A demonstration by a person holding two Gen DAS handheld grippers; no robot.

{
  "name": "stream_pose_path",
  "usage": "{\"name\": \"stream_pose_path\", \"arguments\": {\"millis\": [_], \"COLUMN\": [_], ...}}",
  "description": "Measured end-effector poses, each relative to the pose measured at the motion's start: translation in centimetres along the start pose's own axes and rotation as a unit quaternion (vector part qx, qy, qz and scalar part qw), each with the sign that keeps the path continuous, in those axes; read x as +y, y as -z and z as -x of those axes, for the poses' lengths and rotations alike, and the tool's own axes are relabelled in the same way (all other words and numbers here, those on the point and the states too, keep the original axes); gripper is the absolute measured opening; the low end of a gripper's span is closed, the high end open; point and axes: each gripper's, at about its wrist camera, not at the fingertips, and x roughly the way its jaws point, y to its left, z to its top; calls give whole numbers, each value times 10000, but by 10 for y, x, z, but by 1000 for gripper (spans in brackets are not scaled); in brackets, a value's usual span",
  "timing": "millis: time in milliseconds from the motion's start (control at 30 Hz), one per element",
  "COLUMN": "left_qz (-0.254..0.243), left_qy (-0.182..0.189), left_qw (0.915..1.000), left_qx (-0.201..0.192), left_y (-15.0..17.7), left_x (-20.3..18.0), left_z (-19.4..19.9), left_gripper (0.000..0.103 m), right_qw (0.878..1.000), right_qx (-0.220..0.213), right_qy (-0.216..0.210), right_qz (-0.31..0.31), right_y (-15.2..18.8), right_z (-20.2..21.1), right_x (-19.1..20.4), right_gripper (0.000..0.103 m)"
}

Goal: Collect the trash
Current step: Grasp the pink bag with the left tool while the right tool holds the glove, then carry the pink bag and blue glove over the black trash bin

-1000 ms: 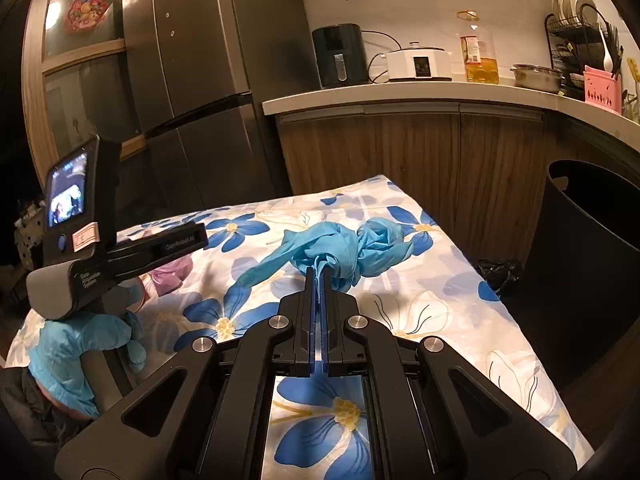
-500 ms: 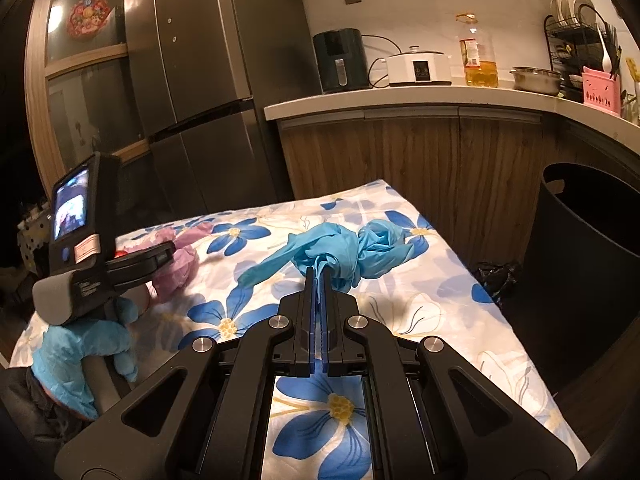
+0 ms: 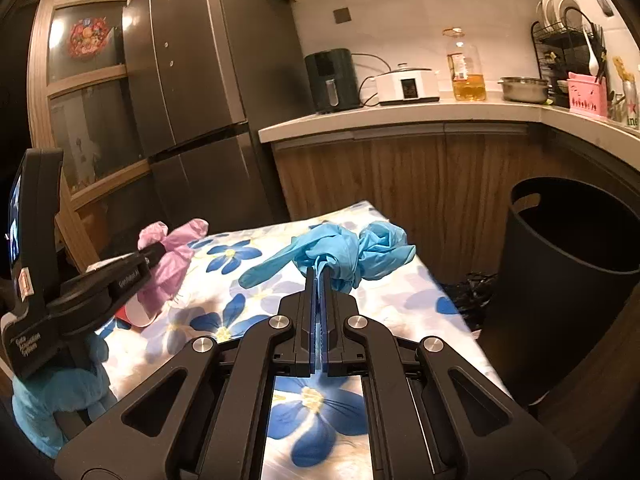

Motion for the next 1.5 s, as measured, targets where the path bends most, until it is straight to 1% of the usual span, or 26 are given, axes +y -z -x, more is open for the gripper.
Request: {"name": "stream_pose_path", "arguments": {"millis": [267,433,700,933,1133,1267,1500], "left_qz": [-332,-569,-950,-1177,-1243,-1343,-1347], "left_qy": [417,714,1258,1714,2070,2245,2419], "left_qw": [9986,9958,9872,9779,9703,9651,9609], "left_qx": [-43,-101,-243,-218,-149,-149,-103], "left_y": [4,5,1,4,9,13,12], "left_x": [-59,-100,-174,-230,-258,-272,-288], "left_z": [16,23,33,31,25,19,7], "left_gripper": [1,1,1,1,1,1,1], "right_qw": [9993,9974,9914,9842,9807,9809,9833], "right_qx": [-232,-425,-726,-866,-882,-866,-825], "right_qy": [283,554,1036,1479,1671,1667,1552], "right_qz": [-59,-196,-327,-442,-503,-510,-480], "right_y": [-9,-20,-37,-47,-52,-52,-52], "right_z": [28,45,70,87,92,90,79], "right_x": [-35,-70,-123,-174,-207,-221,-232], "right_gripper": [1,1,1,1,1,1,1]}}
